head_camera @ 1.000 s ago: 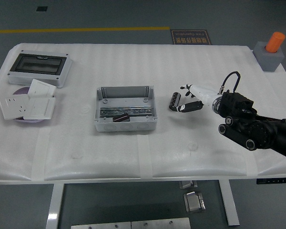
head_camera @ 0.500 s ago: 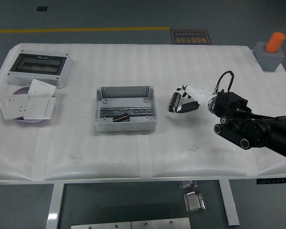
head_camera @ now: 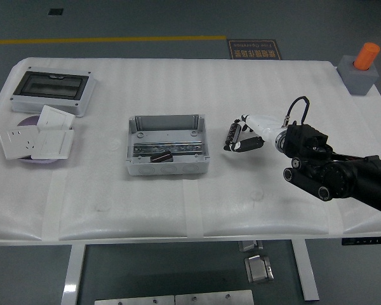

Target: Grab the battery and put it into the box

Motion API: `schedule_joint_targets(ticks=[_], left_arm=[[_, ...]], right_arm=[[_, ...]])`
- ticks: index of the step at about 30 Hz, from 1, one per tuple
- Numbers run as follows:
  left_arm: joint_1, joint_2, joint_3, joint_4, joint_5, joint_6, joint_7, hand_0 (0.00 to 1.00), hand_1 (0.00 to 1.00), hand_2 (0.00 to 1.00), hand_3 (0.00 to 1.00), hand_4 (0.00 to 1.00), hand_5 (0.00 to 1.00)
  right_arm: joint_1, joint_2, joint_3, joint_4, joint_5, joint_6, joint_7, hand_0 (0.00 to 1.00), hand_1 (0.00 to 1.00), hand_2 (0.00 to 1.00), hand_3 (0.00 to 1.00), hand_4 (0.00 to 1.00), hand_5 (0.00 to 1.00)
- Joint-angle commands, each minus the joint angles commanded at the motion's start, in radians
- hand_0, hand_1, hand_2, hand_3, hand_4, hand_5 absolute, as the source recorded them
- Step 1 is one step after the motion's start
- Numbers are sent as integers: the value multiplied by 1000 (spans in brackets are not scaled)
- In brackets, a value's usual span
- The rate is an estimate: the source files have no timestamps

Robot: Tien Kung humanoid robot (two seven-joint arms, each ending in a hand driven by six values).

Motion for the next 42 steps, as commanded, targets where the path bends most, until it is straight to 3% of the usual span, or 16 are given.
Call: schedule_joint_targets(ticks=[4, 5, 10, 11, 31, 42], left_arm=[[-1, -1, 1, 0, 1, 0, 0, 459, 581, 401, 512, 452, 308], [-1, -1, 4, 0, -1, 0, -1, 459, 581, 401, 512, 452, 308], [-5, -2, 19, 0, -9, 0, -3, 459, 581, 401, 512, 452, 308], [-5, -2, 24, 0, -14, 0, -5, 458, 581, 401, 512, 452, 308], [-7, -5, 62, 0, -45, 1, -14, 458, 581, 400, 511, 453, 309], [-4, -4, 52, 0, -38, 4, -11, 458, 581, 400, 512, 452, 309]], right_arm=[[-1, 1, -2, -5, 2, -11, 1, 858, 688, 732, 879, 969, 700], [-2, 2, -3, -8, 3, -13, 2, 843, 683, 709, 850, 839, 579], [-3, 4, -9, -17, 9, -24, 6, 843, 683, 709, 850, 839, 579], [-4, 4, -10, -19, 10, -26, 6, 830, 672, 697, 814, 786, 521], [-15, 7, -16, -29, 29, -55, 19, 809, 659, 677, 774, 751, 484], [-18, -41, 111, 62, -13, -74, 16, 808, 653, 671, 761, 752, 487]])
